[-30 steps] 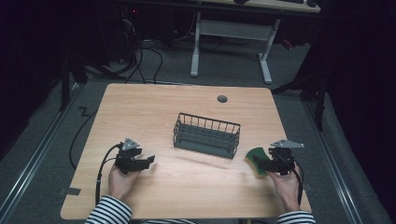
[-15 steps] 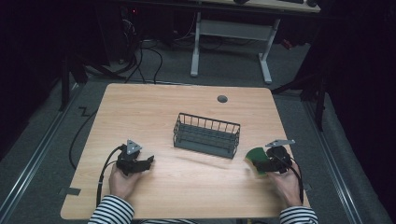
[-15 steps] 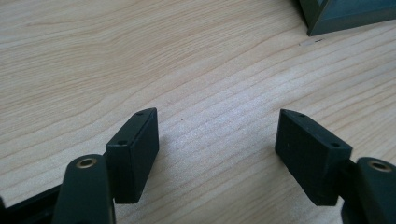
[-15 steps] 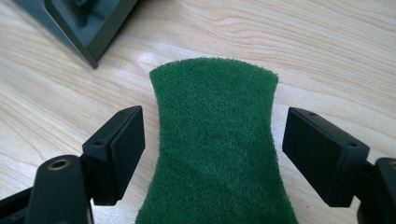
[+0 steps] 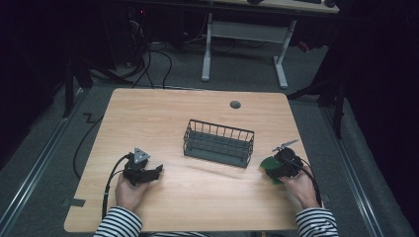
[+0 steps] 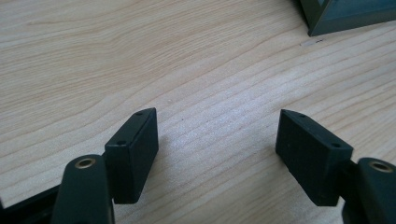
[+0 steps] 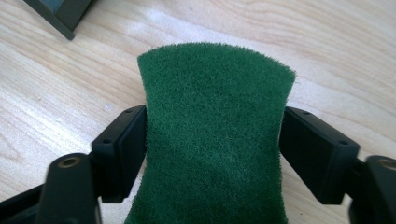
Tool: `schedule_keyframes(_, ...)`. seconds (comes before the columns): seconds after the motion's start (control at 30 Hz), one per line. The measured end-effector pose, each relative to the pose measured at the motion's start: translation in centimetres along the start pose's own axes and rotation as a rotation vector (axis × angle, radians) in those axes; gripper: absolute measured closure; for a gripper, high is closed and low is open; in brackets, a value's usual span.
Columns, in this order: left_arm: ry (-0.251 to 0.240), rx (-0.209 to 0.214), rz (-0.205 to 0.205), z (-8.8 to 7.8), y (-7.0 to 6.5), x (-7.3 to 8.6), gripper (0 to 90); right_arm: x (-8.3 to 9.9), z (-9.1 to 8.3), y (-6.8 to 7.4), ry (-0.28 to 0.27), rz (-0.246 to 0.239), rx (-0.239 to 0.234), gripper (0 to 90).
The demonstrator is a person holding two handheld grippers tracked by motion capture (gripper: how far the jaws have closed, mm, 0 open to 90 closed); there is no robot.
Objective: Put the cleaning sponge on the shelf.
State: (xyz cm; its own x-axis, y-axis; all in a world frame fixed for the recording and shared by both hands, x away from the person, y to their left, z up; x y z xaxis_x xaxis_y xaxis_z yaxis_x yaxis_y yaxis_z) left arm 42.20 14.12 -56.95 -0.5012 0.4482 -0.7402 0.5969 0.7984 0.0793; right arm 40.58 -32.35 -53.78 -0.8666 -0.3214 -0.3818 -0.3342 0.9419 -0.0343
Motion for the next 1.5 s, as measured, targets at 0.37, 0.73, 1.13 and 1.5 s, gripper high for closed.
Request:
schedule_keyframes(0.37, 0.0, 0.001, -0.001, 0.0, 0.0, 0.0, 30.5, 0.0, 0.0, 0.0, 0.031, 0.005, -0.008, 29.0)
schedule_keyframes(0.73, 0.0, 0.001, -0.002, 0.0, 0.0, 0.0, 30.5, 0.0, -1.0, -0.2, -0.015, 0.031, -0.035, 30.4)
schedule_keyframes(1.13, -0.001, 0.002, -0.002, 0.0, 0.0, 0.0, 30.3, -0.8, -3.9, 0.0, -0.104, 0.033, -0.057, 30.4)
schedule_keyframes(1.5, -0.001, 0.004, -0.003, 0.0, 0.0, 0.0, 29.9, -3.1, -7.5, 0.3, -0.203, 0.015, -0.053, 30.5)
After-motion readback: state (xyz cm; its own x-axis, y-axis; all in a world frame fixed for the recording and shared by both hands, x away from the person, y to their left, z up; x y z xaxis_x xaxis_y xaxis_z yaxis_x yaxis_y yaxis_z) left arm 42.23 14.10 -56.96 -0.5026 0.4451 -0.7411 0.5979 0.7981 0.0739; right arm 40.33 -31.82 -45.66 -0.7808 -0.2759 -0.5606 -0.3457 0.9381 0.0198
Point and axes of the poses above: each handheld gripper's, and its own axes: z roughly forward along the jaws, x roughly out of its underside, y roughly to its left, the point moved 5 cm from there along z, roughly forward along the jaws, and after that the axes turned 7 degrees about z, right-handed, at the moved point
